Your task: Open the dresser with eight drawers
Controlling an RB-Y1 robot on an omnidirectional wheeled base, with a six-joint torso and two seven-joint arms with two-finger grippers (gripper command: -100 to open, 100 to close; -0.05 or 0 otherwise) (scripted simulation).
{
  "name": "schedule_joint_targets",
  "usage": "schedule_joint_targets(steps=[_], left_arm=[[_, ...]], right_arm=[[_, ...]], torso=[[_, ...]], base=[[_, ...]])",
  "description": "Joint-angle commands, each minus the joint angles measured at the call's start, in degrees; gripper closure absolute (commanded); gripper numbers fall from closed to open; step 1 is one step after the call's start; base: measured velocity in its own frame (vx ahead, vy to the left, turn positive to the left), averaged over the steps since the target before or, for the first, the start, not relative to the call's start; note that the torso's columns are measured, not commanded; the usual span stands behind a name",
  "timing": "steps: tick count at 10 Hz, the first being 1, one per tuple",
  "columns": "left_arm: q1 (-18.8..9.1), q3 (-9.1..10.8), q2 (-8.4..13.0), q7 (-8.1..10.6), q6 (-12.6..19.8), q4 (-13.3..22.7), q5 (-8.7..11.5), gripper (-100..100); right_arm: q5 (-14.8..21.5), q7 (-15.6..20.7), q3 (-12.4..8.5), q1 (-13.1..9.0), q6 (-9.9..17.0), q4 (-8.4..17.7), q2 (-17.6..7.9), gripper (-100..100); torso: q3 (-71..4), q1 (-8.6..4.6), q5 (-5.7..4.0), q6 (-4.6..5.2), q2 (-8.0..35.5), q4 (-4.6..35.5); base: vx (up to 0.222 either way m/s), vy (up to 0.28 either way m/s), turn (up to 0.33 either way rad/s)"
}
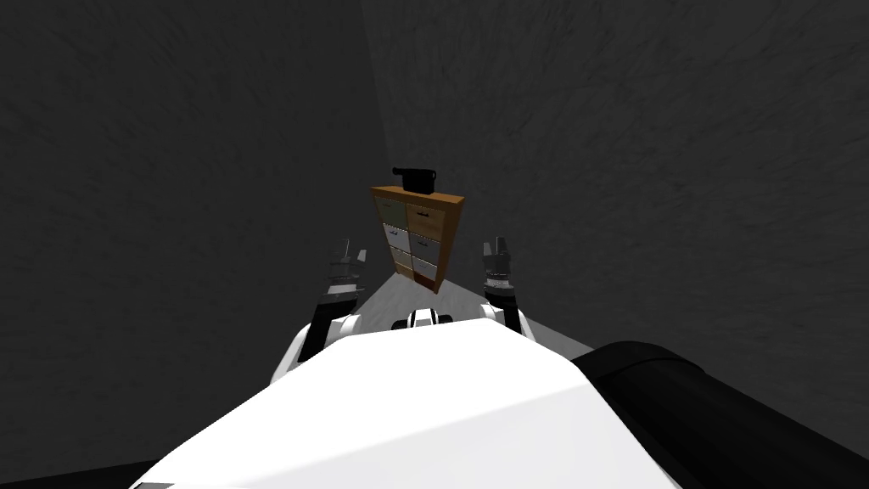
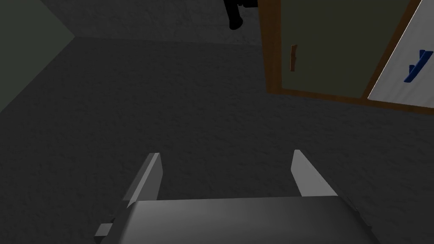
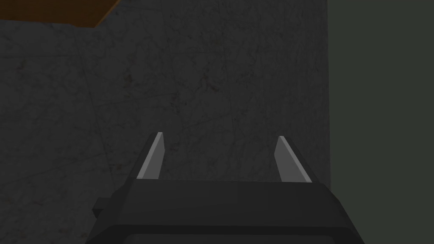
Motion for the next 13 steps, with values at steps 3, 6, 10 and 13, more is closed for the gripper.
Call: schedule_joint_targets(steps=[3,6,10,13], left_arm=[[-3.9,-1.51,2.9,1.71,7.7,-2.0,0.7,-100],[-6.7,-2.52,3.9,2.84,11.8,-3.0,1.2,-100],[-9.7,-3.61,4.7,4.05,18.3,-3.9,1.7,-100],[-11.2,-4.16,5.1,4.65,22.0,-4.4,1.9,-100]], right_arm=[[0.0,0.0,0.0,0.0,0.0,0.0,0.0,0],[0.0,0.0,0.0,0.0,0.0,0.0,0.0,0],[0.0,0.0,0.0,0.0,0.0,0.0,0.0,0],[0.0,0.0,0.0,0.0,0.0,0.0,0.0,0]], torso=[[0.0,0.1,0.03,-0.02,0.1,0.0],[0.0,0.07,0.02,0.0,0.1,0.0],[0.0,0.08,0.02,-0.02,0.1,0.0],[0.0,0.07,0.02,0.01,0.0,0.0]], base=[[0.045,-0.038,-0.05],[0.034,-0.033,-0.072],[0.04,-0.034,-0.054],[0.036,-0.022,-0.059]])
